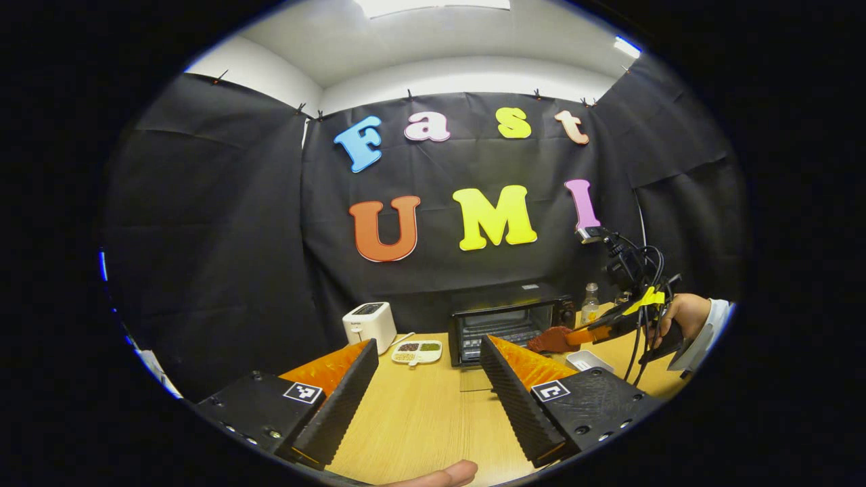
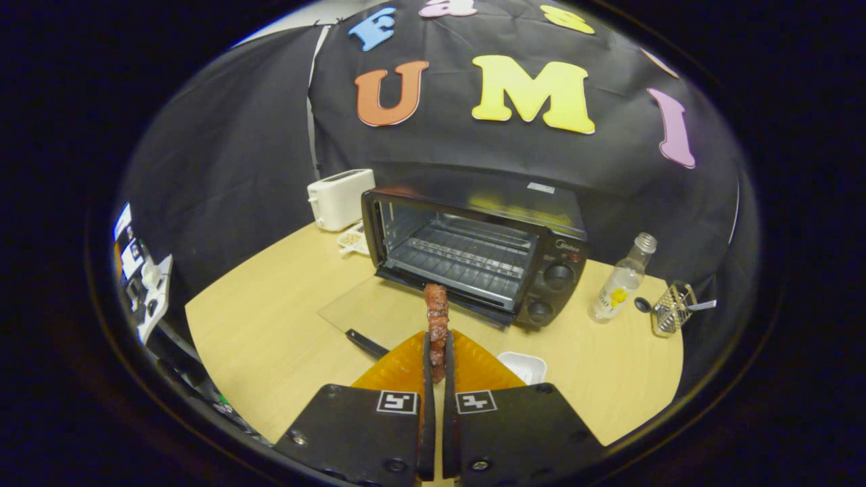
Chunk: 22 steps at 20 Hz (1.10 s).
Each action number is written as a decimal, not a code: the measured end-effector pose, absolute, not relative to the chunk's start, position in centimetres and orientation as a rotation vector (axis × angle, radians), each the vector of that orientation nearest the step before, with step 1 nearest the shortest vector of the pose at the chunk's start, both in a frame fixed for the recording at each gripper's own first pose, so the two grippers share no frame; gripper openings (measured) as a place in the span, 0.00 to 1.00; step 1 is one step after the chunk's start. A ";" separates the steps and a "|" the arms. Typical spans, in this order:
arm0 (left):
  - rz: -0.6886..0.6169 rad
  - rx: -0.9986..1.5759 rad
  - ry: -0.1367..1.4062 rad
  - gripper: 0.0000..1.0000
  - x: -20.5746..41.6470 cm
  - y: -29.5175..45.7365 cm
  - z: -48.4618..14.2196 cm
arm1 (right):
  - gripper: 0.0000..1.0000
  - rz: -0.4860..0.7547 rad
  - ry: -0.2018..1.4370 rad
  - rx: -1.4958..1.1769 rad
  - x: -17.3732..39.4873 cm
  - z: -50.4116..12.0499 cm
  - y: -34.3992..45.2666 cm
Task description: Open the electric oven with the left hand, put the food in, and close the electric oven.
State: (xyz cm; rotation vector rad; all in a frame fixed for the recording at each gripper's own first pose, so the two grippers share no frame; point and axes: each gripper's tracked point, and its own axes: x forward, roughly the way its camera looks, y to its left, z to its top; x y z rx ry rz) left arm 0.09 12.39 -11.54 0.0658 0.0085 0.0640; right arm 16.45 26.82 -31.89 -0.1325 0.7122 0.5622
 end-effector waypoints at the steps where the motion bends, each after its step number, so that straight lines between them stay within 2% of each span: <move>1: 0.074 0.065 0.016 0.96 -0.2 13.0 -11.7 | 0.08 0.559 0.703 -0.100 17.2 -32.1 27.9; 4: 0.129 0.051 0.007 0.96 -0.8 15.0 -11.6 | 0.08 0.529 0.651 -0.029 19.7 -32.6 30.1; 12: 0.149 0.048 0.048 0.96 -0.2 16.1 -13.8 | 0.08 0.353 0.542 0.229 28.7 -36.4 34.6; 18: 0.184 0.034 0.086 0.96 0.2 17.5 -15.5 | 0.09 0.280 0.592 0.684 33.4 -38.7 36.2; 22: 0.195 0.037 0.102 0.96 0.4 18.1 -16.1 | 0.13 0.229 0.563 0.709 35.1 -40.0 35.4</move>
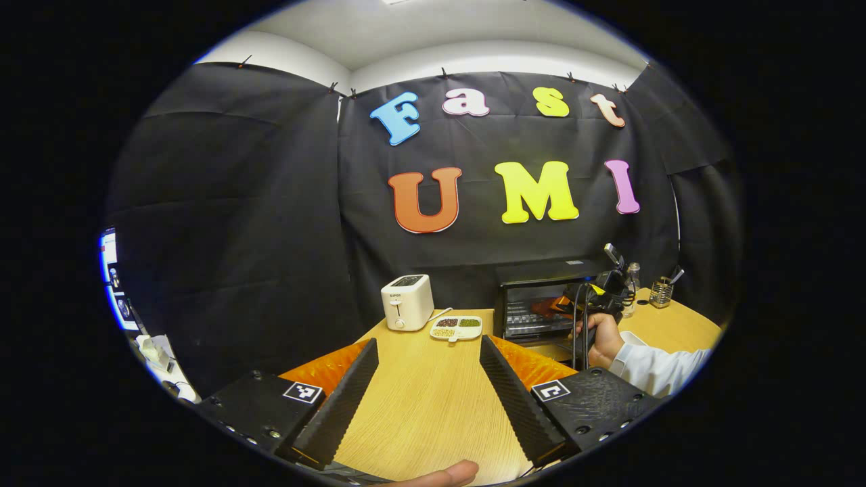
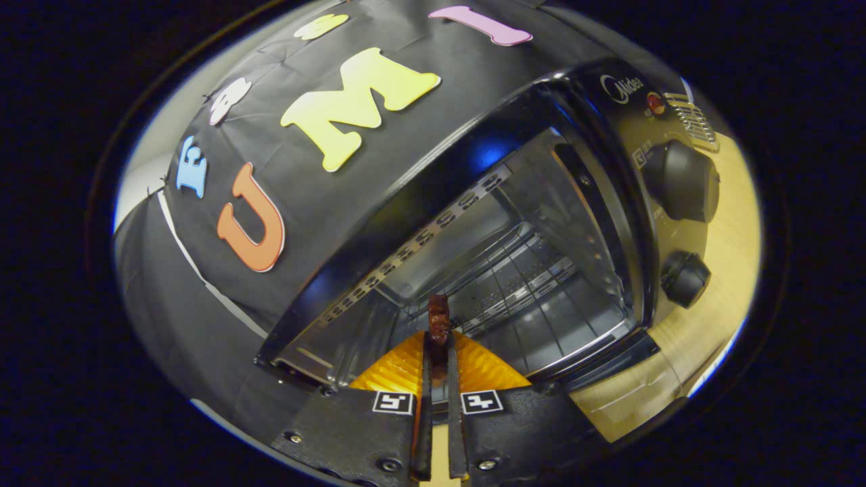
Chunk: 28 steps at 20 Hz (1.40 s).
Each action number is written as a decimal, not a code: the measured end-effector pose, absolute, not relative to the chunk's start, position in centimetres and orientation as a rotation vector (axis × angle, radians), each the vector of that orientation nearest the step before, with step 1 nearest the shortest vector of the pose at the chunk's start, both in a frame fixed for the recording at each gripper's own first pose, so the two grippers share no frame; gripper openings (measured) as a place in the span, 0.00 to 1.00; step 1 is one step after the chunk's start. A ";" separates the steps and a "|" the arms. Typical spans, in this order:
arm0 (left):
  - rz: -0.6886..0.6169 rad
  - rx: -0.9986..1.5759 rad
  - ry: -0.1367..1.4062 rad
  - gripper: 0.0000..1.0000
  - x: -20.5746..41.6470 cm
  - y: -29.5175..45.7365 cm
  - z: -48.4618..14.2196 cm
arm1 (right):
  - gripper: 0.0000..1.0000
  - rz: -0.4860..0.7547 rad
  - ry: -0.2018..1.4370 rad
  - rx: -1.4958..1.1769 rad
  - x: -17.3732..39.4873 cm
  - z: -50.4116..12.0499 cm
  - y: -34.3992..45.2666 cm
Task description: Open the electric oven with the left hand, put the food in, and close the electric oven.
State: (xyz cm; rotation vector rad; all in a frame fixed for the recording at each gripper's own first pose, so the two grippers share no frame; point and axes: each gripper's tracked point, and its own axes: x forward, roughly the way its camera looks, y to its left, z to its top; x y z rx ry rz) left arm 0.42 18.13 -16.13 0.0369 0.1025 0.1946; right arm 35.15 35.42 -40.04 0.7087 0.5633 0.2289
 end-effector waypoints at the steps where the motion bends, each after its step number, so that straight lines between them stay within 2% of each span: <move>1: 0.195 0.034 0.108 0.96 0.4 18.1 -16.4 | 0.13 0.224 0.558 0.694 35.4 -40.1 35.4; 2: 0.195 0.035 0.115 0.96 0.5 18.1 -16.6 | 0.16 0.209 0.558 0.670 35.4 -40.5 35.2; 3: 0.195 0.038 0.112 0.96 0.5 18.1 -16.6 | 0.12 0.205 0.556 0.650 35.4 -40.6 35.1; 5: 0.198 0.034 0.122 0.96 0.7 18.2 -17.0 | 0.38 0.191 0.535 0.613 34.6 -40.4 35.0; 6: 0.199 0.031 0.127 0.96 0.6 18.2 -17.1 | 0.46 0.188 0.526 0.587 34.3 -40.2 34.7; 7: 0.199 0.032 0.131 0.96 0.3 18.1 -17.3 | 0.46 0.187 0.522 0.557 34.1 -39.9 34.6; 8: 0.191 0.037 0.127 0.96 0.3 17.9 -17.2 | 0.70 0.204 0.518 0.525 33.6 -39.7 34.8; 20: 0.169 0.017 0.159 0.96 -0.8 15.5 -17.1 | 0.83 0.344 0.417 0.205 25.7 -36.4 32.3; 23: 0.126 0.020 0.168 0.96 0.2 13.7 -17.6 | 0.84 0.279 0.392 0.159 24.2 -35.0 29.3; 28: 0.021 0.027 0.204 0.96 3.8 10.2 -20.0 | 0.84 0.309 0.336 0.138 20.7 -31.0 26.6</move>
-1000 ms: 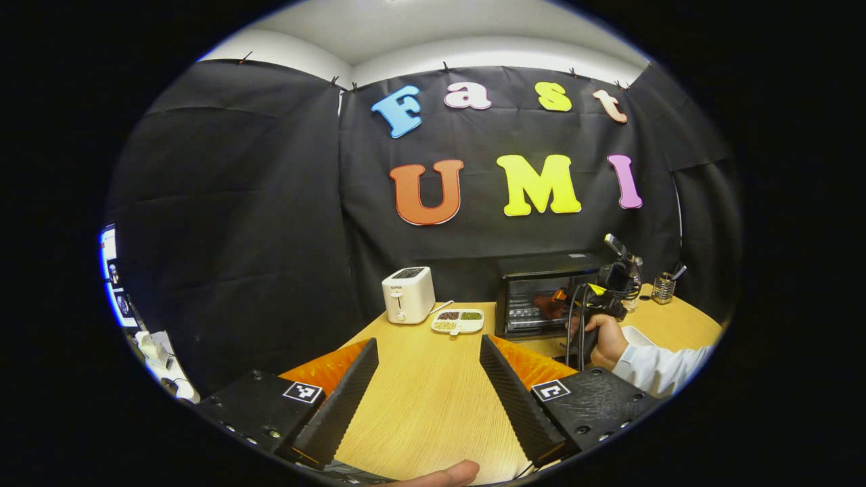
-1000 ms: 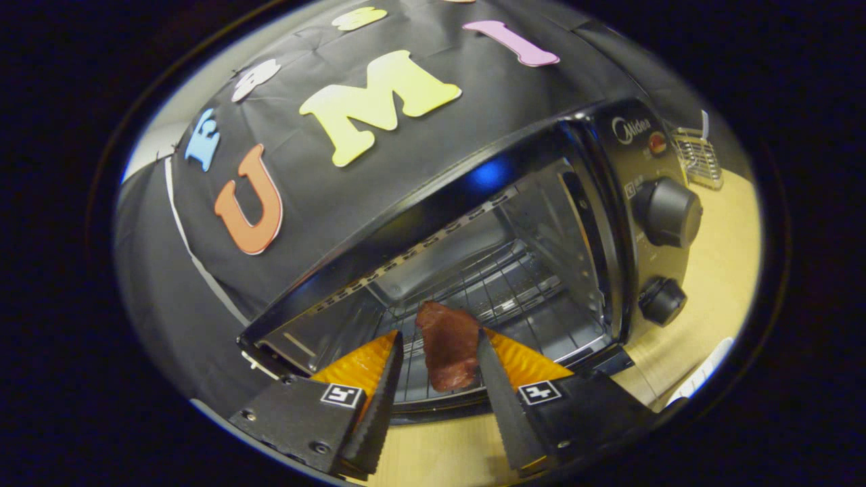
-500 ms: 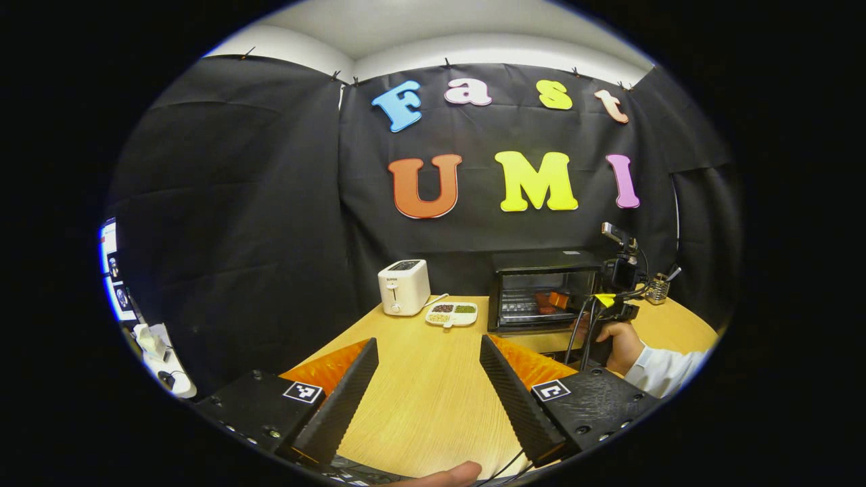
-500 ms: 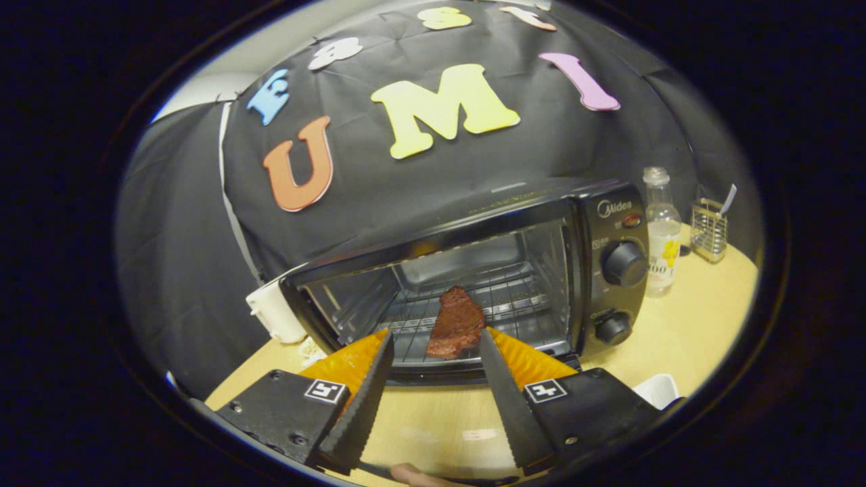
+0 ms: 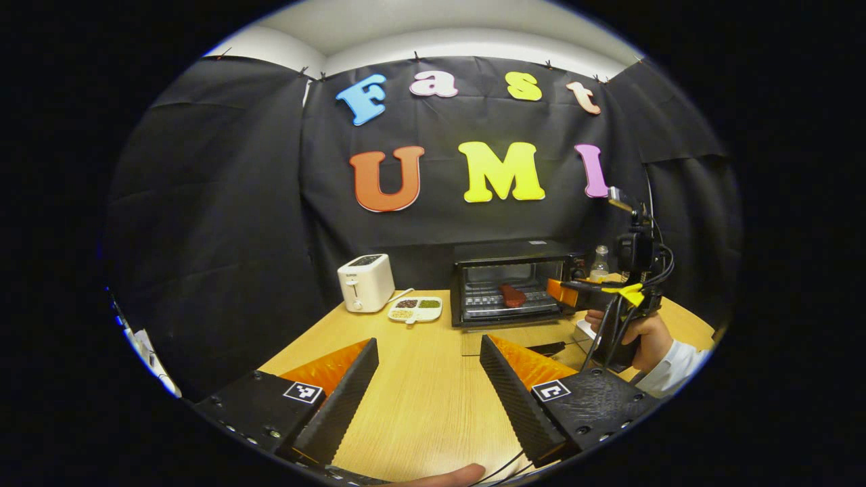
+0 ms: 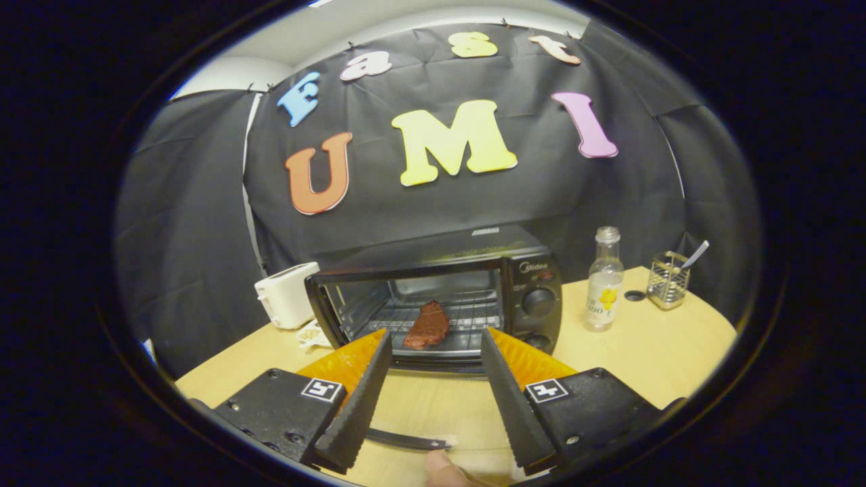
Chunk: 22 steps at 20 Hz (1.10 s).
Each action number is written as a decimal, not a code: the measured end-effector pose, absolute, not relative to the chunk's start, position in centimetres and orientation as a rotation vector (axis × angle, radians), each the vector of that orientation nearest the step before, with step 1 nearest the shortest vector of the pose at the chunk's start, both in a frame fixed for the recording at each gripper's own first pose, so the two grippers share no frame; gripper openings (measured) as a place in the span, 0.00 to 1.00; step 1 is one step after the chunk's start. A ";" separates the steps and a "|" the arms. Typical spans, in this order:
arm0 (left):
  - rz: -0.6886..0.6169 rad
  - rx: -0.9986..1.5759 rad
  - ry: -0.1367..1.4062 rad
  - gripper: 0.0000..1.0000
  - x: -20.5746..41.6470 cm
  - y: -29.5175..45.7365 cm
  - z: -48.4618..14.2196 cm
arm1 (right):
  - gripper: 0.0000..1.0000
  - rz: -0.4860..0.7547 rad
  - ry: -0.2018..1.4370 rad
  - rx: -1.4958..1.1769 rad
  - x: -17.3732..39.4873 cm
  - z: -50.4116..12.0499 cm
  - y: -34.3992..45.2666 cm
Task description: Open the electric oven with the left hand, put the food in, and close the electric oven.
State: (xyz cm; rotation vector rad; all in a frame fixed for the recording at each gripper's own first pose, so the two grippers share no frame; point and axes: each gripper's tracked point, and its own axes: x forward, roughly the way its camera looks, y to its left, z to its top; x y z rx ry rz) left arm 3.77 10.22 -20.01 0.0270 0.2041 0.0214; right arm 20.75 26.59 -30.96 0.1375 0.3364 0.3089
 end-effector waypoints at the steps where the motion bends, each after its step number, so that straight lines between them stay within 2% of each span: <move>1: 0.000 0.026 0.214 0.96 4.7 9.6 -20.7 | 0.84 0.320 0.311 0.132 19.8 -29.5 26.1; 3: -0.048 0.040 0.212 0.96 6.6 7.9 -21.6 | 0.87 0.341 0.240 0.118 18.0 -26.6 25.0; 4: -0.066 0.038 0.213 0.96 7.4 7.2 -22.3 | 0.99 0.341 0.203 0.105 17.2 -25.1 24.2; 6: -0.123 -0.012 0.248 0.97 8.9 4.7 -24.5 | 1.00 0.326 0.141 0.068 15.7 -22.5 22.5; 7: -0.151 -0.039 0.278 0.97 9.4 3.4 -25.6 | 0.96 0.313 0.113 0.051 14.8 -21.1 21.6; 8: -0.172 -0.054 0.295 0.97 10.1 2.2 -26.3 | 1.00 0.293 0.085 0.035 13.9 -19.5 20.6; 9: -0.181 -0.058 0.294 0.97 10.8 1.3 -26.7 | 1.00 0.277 0.057 0.025 13.0 -17.9 19.6; 11: -0.192 -0.068 0.300 0.97 12.0 -0.3 -27.8 | 0.96 0.272 0.019 0.001 11.0 -15.3 18.5; 12: -0.199 -0.076 0.311 0.97 12.5 -1.1 -28.6 | 1.00 0.254 0.013 -0.018 10.3 -14.3 17.6; 14: -0.200 -0.074 0.338 0.97 13.3 -2.2 -30.1 | 1.00 0.222 0.005 -0.054 9.3 -12.5 15.6; 15: -0.197 -0.065 0.354 0.97 13.8 -2.6 -30.8 | 0.96 0.203 0.004 -0.058 8.8 -11.7 14.7; 16: -0.194 -0.054 0.369 0.97 14.1 -3.0 -31.5 | 1.00 0.186 0.007 -0.064 8.2 -11.0 13.6; 19: -0.210 -0.034 0.393 0.96 14.9 -4.8 -33.1 | 1.00 0.153 0.021 -0.050 6.7 -9.2 10.8; 20: -0.214 -0.028 0.402 0.96 15.3 -5.2 -33.5 | 0.96 0.151 0.018 -0.041 6.4 -8.6 10.1; 22: -0.207 -0.024 0.426 0.96 15.9 -5.7 -34.3 | 1.00 0.128 0.003 -0.037 6.1 -7.3 8.1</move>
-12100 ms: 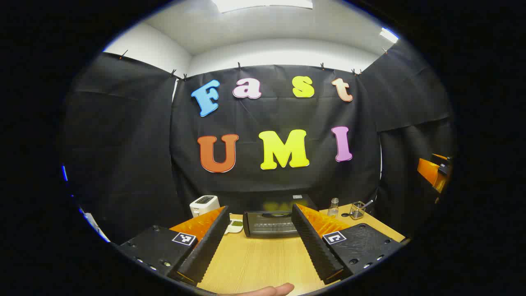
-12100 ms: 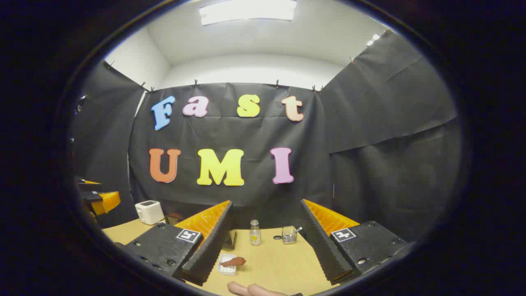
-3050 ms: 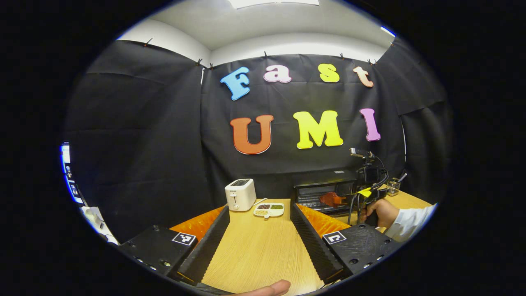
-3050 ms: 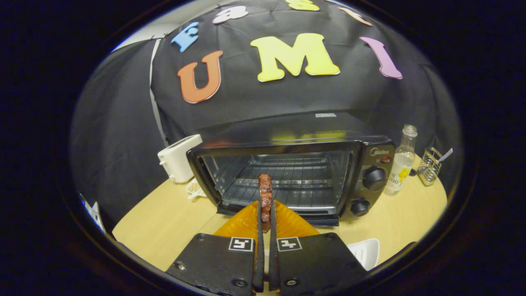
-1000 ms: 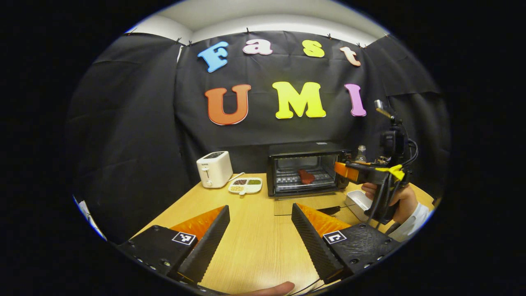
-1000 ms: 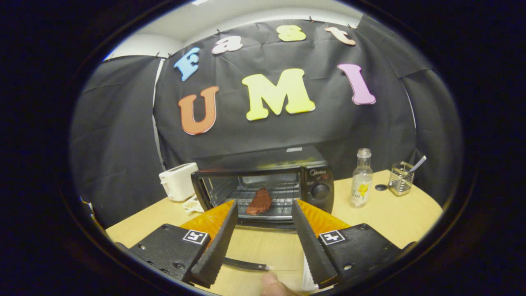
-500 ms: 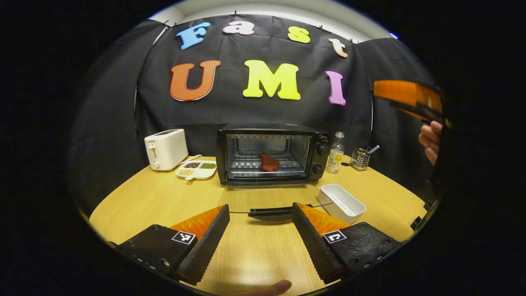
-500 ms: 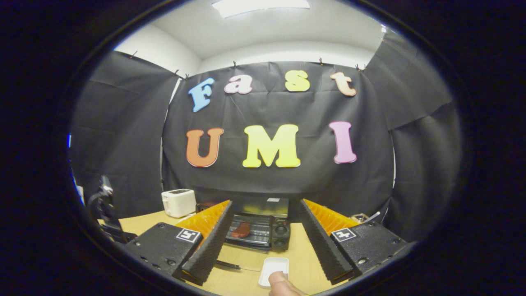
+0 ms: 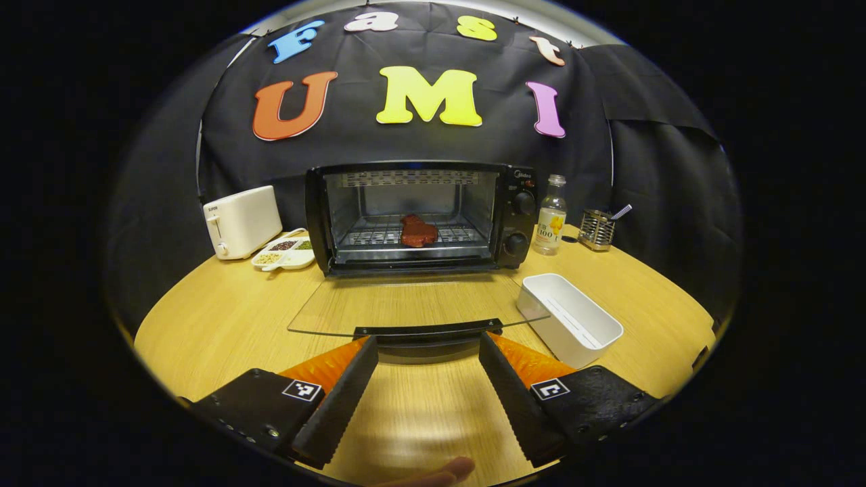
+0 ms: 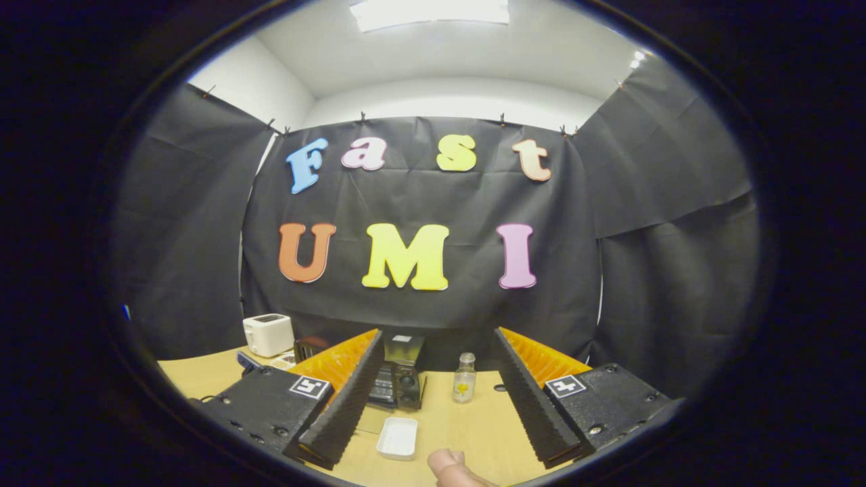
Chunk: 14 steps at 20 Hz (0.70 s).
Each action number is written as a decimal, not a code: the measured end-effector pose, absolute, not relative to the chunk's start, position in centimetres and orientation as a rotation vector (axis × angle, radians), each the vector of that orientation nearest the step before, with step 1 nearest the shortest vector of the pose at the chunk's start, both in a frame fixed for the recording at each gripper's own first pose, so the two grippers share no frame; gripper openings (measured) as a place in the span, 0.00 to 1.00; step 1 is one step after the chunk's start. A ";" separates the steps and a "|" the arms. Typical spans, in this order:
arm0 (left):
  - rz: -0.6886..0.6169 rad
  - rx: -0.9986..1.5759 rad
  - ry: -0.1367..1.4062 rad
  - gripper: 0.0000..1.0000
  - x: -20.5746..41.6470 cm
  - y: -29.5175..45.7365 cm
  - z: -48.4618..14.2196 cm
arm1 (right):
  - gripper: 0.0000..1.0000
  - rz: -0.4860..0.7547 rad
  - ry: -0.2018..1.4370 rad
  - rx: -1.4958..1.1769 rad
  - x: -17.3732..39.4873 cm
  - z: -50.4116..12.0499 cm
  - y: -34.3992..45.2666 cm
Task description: Open the electric oven with the left hand, put the food in, and close the electric oven.
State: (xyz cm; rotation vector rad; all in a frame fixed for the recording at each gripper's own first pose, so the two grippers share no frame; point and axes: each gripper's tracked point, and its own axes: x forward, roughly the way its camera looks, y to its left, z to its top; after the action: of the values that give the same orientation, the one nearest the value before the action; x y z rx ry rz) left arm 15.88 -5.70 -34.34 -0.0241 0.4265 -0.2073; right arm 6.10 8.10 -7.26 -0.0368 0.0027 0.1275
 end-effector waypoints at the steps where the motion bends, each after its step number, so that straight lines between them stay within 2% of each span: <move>1: -0.202 -0.029 0.446 0.97 16.1 -5.9 -34.8 | 1.00 0.111 -0.004 -0.040 5.9 -6.8 6.9; 5: -0.184 -0.032 0.493 0.96 17.0 -6.4 -36.3 | 1.00 0.088 -0.035 -0.121 5.3 -6.7 5.1; 6: -0.174 -0.029 0.512 0.96 16.9 -6.3 -36.5 | 0.96 0.099 -0.034 -0.138 5.2 -7.0 5.1; 9: -0.157 -0.001 0.560 0.96 17.4 -6.0 -37.4 | 1.00 0.138 -0.032 -0.103 4.9 -6.9 5.2; 14: -0.141 0.008 0.581 0.96 17.6 -6.0 -37.5 | 1.00 0.122 -0.012 -0.093 6.6 -8.2 4.0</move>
State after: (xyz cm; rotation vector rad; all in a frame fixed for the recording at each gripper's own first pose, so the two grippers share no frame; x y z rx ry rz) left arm 17.59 -5.95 -37.47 0.0082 0.5814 -0.1409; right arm 6.59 3.99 -8.24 -0.0934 -0.0120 0.1220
